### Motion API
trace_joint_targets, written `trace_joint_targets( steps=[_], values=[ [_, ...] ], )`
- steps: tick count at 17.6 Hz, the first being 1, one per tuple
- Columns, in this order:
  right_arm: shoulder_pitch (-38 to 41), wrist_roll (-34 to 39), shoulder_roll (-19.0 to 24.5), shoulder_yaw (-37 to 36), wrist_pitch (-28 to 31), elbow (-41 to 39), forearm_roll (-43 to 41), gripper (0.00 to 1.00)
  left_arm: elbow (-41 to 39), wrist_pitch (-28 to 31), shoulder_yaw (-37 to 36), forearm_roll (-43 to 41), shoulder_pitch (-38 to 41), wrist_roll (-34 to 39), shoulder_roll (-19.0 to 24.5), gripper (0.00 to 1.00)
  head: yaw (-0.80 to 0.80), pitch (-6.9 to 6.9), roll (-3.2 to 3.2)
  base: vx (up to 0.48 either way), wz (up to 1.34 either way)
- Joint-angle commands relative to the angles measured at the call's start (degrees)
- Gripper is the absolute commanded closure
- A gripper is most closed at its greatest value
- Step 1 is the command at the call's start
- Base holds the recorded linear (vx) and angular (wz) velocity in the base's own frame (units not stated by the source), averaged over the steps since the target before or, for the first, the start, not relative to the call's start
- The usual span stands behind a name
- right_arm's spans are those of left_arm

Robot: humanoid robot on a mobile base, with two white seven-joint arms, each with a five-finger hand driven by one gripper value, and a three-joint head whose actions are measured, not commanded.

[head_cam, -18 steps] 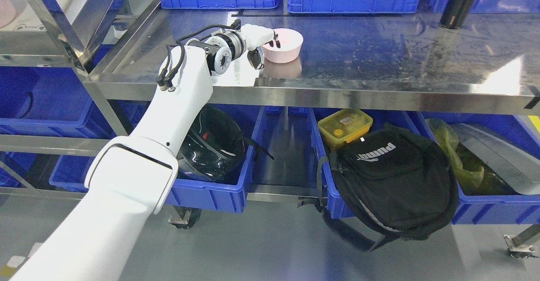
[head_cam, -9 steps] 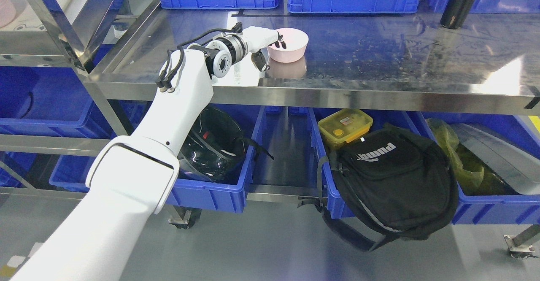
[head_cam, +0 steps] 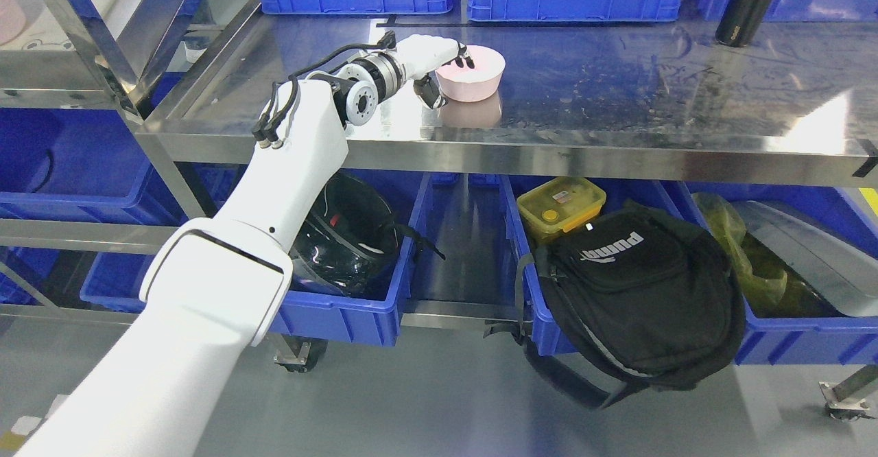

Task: Stack pink IKEA bowl on shelf middle layer
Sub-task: 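Close the left hand fingers on the pink bowl's rim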

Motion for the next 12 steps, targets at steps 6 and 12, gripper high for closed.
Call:
trace_joint_targets(
  steps=[6, 12],
  values=[
    [1.23, -0.01, -1.0, 0.0, 0.04, -1.0, 0.0, 0.0, 5.74, -2.72, -2.63, 3.09, -0.25, 0.22, 0.93, 0.4, 0.0, 0.0, 0.0, 0.0, 0.0],
    [1.23, -0.01, -1.0, 0.0, 0.04, -1.0, 0.0, 0.0, 5.74, -2.72, -5.36, 3.18, -0.25, 0.05, 0.93, 0.42, 0.0, 0.0, 0.0, 0.0, 0.0]
  ],
)
